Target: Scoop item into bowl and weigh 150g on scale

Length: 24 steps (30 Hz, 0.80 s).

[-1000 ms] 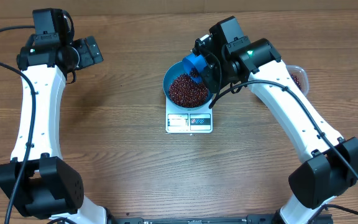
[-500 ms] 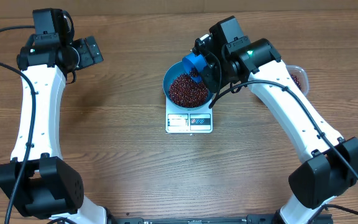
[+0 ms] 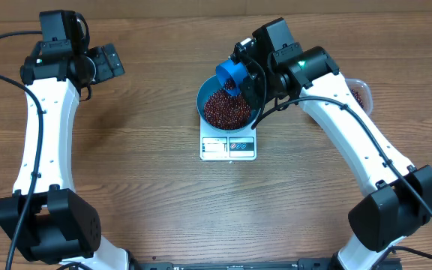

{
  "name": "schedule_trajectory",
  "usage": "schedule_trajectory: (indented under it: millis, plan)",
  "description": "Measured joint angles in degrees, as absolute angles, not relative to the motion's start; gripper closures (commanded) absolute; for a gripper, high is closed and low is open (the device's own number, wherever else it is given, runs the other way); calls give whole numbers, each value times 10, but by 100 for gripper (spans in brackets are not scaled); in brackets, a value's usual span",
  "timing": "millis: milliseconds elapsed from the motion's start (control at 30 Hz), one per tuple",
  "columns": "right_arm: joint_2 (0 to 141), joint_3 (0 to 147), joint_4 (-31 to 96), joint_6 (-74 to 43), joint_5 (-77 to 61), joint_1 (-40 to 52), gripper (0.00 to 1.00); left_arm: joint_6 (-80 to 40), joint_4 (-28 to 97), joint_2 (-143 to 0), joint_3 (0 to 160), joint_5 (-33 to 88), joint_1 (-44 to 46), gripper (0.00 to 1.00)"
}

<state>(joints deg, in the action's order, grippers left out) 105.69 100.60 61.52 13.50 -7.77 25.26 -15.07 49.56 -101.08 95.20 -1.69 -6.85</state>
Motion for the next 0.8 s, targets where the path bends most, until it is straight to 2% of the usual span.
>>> schedule_trajectory:
  millis: [567,800]
  plan:
    - [1057,1001,621,149,-83,253,96,-151,496,-1011,952,-17,-69,0]
    - [1057,989,596,116,-123,249,96,-151,496,-1011,952,-17,-69,0]
